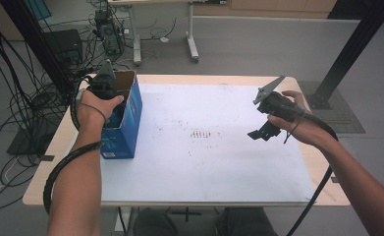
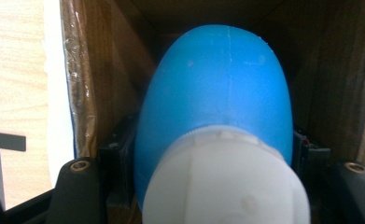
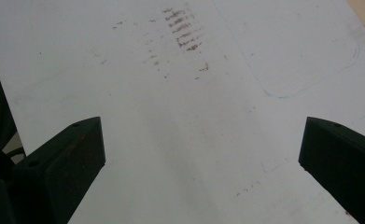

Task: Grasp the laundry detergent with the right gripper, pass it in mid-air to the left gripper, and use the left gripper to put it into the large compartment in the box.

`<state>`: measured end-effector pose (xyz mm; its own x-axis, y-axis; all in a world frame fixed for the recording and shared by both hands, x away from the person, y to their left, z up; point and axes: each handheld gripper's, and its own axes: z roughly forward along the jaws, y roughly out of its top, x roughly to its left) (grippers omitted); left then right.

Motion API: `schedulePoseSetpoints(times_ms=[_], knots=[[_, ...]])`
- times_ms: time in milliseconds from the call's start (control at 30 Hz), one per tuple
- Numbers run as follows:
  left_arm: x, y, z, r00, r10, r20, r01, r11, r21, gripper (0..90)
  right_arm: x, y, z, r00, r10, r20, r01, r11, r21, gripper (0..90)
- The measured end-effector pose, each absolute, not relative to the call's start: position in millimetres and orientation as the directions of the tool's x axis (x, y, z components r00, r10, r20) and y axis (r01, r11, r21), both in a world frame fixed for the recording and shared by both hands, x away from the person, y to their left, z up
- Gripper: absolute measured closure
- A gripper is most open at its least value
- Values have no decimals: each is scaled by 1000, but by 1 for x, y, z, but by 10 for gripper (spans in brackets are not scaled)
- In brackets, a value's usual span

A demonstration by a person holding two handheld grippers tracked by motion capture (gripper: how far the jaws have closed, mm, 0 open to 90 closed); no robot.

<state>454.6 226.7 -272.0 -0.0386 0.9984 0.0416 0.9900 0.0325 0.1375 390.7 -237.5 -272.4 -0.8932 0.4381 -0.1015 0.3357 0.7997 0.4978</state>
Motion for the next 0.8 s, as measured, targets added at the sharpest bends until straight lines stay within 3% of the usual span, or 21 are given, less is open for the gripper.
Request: schedulePoseSetpoints(times_ms=[800], knots=[[441, 218, -234, 22, 996, 82, 984, -36, 174, 282, 387, -230, -266, -895, 431, -112, 322, 800, 506, 4]])
